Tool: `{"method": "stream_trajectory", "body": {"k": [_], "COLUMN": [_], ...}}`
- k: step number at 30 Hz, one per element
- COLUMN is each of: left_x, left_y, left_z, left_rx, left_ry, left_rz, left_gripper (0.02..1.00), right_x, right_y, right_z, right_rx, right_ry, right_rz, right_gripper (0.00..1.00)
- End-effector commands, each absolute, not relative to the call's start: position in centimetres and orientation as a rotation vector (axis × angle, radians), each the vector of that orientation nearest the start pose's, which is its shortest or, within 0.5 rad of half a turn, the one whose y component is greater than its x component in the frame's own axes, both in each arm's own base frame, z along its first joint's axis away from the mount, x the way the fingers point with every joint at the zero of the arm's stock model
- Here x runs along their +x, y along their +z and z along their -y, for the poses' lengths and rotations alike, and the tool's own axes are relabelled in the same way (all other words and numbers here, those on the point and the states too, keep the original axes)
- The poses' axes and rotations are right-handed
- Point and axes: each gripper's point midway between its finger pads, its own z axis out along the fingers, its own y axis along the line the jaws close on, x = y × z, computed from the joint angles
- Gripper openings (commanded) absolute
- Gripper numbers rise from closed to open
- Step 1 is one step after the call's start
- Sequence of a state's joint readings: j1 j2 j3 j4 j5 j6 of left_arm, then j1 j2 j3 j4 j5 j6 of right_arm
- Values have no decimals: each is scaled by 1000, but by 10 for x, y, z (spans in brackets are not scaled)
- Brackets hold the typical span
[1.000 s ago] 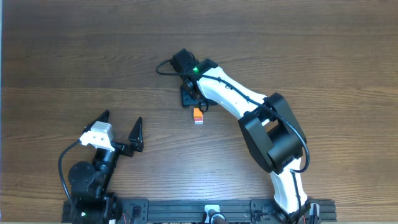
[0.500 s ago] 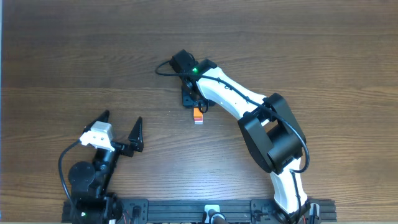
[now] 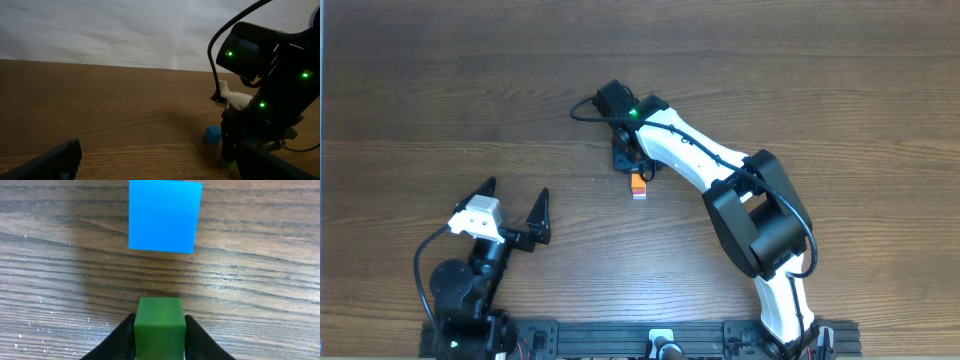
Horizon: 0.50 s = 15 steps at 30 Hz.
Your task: Stack Cubes
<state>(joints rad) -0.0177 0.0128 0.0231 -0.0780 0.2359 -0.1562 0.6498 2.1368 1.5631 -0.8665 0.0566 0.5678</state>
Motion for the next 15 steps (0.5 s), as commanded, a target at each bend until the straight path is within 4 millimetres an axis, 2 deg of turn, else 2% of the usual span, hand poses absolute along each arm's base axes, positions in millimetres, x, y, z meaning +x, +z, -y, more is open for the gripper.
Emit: {"method": "stream_trajectory", "body": {"k": [1, 12, 15], "left_x": [240, 240, 240], "left_y": [162, 162, 162], "left_z": [47, 47, 47], "left_rx": [92, 92, 92], "left_ry": [-321, -321, -321], "left_rz": [-1640, -1640, -1640], "left_gripper": [996, 1000, 998], "right_x": [346, 347, 348], "right_y": [3, 3, 3], "right_z": [-251, -250, -250], "right_rx": [-123, -118, -116], "right_ry": [-1, 0, 1], "right_rz": [-3008, -3007, -3006], "right_gripper": [264, 84, 62]}}
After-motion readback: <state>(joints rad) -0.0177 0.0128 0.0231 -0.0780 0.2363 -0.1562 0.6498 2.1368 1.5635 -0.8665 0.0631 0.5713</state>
